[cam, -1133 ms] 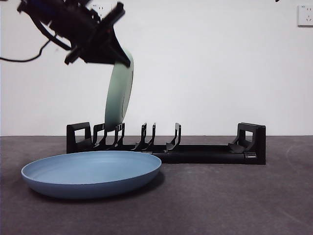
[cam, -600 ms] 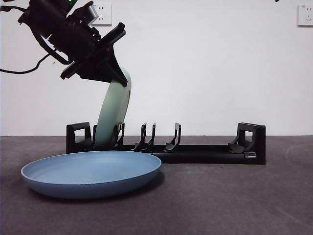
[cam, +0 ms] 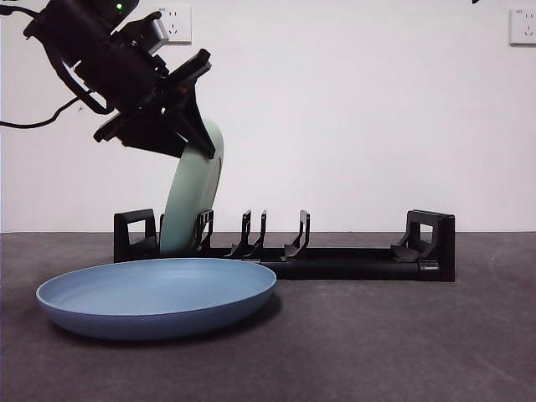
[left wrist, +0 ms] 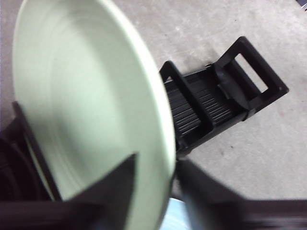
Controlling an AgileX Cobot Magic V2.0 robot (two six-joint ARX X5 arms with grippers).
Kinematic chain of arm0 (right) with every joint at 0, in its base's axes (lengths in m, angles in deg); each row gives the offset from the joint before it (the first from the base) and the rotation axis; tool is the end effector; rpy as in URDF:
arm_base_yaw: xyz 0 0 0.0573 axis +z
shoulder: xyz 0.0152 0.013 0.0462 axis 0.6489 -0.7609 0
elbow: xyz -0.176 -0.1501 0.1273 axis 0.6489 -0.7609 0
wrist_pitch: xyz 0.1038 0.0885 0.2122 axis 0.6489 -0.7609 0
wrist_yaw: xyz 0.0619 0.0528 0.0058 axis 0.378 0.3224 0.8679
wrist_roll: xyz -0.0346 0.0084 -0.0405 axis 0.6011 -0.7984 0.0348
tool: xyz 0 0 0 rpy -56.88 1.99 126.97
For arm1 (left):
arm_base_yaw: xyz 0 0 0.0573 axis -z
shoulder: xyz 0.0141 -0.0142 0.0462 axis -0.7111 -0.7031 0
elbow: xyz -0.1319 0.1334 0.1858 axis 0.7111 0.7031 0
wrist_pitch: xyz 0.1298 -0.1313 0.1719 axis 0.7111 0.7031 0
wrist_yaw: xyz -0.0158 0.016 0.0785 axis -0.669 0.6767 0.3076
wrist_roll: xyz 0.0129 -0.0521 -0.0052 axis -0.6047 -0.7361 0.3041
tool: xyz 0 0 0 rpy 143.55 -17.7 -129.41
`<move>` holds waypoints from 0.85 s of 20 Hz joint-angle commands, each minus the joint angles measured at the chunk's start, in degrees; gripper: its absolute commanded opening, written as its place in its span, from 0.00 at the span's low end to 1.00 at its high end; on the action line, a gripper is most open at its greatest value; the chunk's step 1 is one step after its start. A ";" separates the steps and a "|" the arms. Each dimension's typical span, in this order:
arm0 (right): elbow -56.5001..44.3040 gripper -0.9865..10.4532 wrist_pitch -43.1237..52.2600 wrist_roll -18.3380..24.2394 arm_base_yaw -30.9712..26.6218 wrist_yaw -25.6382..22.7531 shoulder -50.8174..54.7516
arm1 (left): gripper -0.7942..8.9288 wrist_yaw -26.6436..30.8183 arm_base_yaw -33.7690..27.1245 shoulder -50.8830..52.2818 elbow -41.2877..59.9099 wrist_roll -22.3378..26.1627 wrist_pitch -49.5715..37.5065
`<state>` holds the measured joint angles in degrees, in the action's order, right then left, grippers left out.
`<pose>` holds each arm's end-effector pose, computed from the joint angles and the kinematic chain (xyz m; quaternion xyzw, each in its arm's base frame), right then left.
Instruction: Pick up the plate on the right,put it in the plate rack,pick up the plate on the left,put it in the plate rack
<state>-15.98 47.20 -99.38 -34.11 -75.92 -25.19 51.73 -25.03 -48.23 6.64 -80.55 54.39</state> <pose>0.1935 0.0266 0.3483 0.1143 0.2200 0.1159 0.9618 0.3307 -0.1327 0.2577 -0.0616 0.3409 -0.3001 0.8888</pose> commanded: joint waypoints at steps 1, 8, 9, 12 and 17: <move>0.07 0.47 -0.37 0.37 0.00 0.20 -0.13 | 0.45 -0.04 -0.13 0.17 0.46 1.07 0.00; 0.07 0.47 -2.16 0.20 0.15 11.76 -2.10 | 0.45 -0.28 1.07 7.41 0.46 7.82 1.64; 0.07 0.47 -2.73 0.22 0.15 14.64 -2.78 | 0.45 -0.24 1.33 9.20 0.46 9.14 2.10; 0.07 0.47 -4.52 0.22 1.07 20.92 -5.64 | 0.45 0.22 2.25 14.97 0.46 13.20 4.26; 0.07 0.47 -6.86 0.44 6.14 23.54 -11.91 | 0.44 3.10 4.87 24.94 0.46 18.43 8.76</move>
<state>-15.98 40.19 -99.40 -28.71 -52.88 -36.33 54.46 -20.53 -24.38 6.75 -65.51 62.89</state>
